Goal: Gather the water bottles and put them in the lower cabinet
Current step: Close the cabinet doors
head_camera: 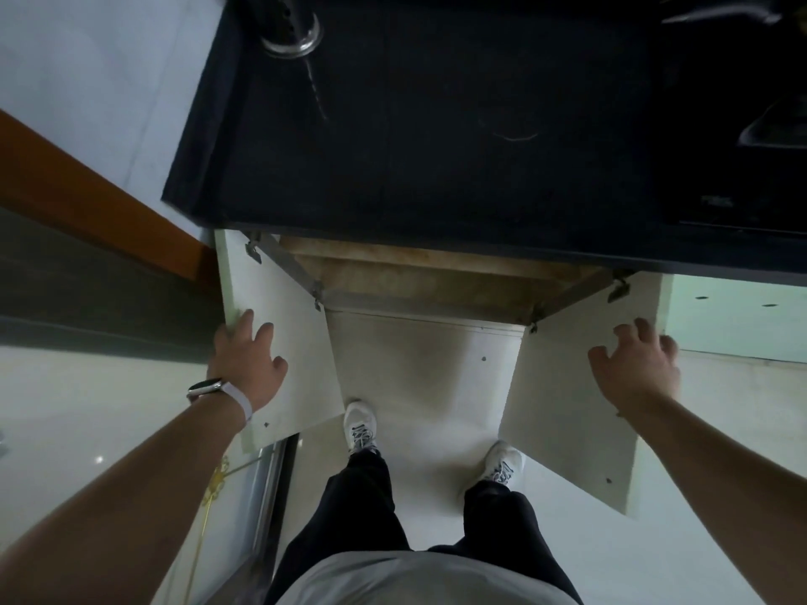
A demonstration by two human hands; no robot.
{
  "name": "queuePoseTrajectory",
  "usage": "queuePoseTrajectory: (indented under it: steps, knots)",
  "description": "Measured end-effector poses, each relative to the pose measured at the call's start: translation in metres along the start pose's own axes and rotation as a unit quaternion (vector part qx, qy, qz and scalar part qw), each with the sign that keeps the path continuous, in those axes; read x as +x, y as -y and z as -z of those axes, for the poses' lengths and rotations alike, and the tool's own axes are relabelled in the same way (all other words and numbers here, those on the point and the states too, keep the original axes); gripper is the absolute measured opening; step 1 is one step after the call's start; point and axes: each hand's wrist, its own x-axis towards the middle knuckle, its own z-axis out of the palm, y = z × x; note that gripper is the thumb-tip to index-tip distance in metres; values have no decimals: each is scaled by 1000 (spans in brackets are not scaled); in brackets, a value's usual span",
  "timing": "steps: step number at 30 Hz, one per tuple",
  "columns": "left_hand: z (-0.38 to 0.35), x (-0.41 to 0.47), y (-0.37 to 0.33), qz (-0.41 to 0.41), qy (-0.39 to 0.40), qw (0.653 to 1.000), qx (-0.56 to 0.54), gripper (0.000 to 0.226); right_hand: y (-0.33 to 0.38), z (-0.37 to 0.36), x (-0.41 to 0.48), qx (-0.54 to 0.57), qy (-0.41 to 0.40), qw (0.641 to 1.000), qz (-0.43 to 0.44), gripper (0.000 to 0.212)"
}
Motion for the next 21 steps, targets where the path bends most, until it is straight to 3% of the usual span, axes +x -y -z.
queuePoseTrajectory:
  steps: [9,12,15,21]
  knots:
    - [-1,3,-18,-105,-3,989,-102,55,37,-11,-11,103,-10,982,160,41]
    - [-1,-4,-14,-168,55,977,-123,74,38,-21,-8,87,19,965,245,48]
    - [-4,-5,-12,-211,98,969,-82,77,38,-24,-5,48,34,955,290,56]
    - [-2,3,-27,-208,24,978,23,86,44,-22,-6,-61,38,954,293,87]
